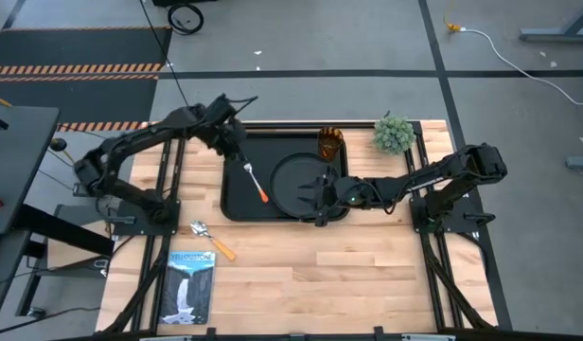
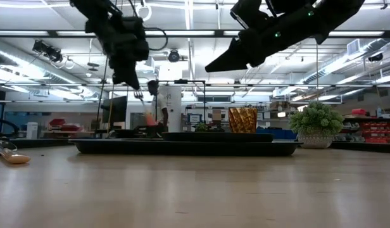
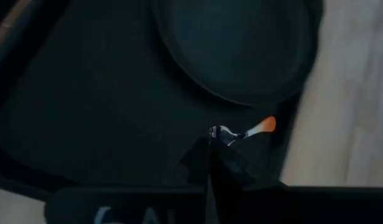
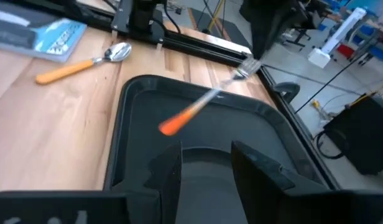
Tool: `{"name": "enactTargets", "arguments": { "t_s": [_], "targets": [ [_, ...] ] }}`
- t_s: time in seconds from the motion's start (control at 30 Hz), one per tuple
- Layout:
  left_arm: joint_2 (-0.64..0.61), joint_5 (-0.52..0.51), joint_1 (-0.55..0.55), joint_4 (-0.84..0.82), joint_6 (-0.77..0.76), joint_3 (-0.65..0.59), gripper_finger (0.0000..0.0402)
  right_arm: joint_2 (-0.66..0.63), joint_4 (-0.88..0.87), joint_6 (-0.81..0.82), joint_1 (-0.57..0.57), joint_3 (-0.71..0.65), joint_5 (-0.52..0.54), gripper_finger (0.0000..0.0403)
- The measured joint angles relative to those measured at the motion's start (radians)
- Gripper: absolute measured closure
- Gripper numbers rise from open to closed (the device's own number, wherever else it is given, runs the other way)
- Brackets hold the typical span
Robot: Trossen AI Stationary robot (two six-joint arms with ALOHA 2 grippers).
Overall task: Pick and place plate/cup/fork/spoon on tray
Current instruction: Put the orange fork on the black tray to the left of the black plate
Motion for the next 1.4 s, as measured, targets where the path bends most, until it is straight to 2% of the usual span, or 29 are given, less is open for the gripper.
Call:
{"name": "enactTargets", "arguments": {
  "t_s": [0.13, 0.33, 0.53, 0.67, 0.97, 1.3, 1.4],
  "targets": [
    [0.141, -0.021, 0.047, -0.115, 0.100, 0.101, 0.0389, 0.000, 0.000, 0.052, 0.004, 0.000, -0.006, 0.0258],
    [0.321, -0.025, 0.098, -0.204, 0.242, 0.244, 0.0389, 0.000, 0.000, 0.112, 0.005, 0.000, -0.023, 0.0258],
    [0.451, 0.022, 0.108, -0.212, 0.323, 0.324, 0.0389, 0.000, 0.000, 0.119, 0.005, 0.000, -0.023, 0.0258],
    [0.513, 0.108, 0.108, -0.214, 0.345, 0.353, 0.0389, 0.000, 0.000, 0.119, 0.005, 0.000, -0.023, 0.0258],
    [0.595, 0.123, 0.084, -0.210, 0.375, 0.368, 0.0389, 0.000, 0.001, 0.119, 0.005, 0.000, -0.023, 0.0258],
    [0.609, 0.126, 0.018, -0.106, 0.369, 0.368, 0.0388, 0.000, 0.016, 0.118, 0.005, 0.000, -0.023, 0.0258],
    [0.609, 0.090, 0.000, -0.086, 0.384, 0.368, 0.0387, 0.000, 0.015, 0.119, 0.005, 0.000, -0.023, 0.0258]
  ]
}}
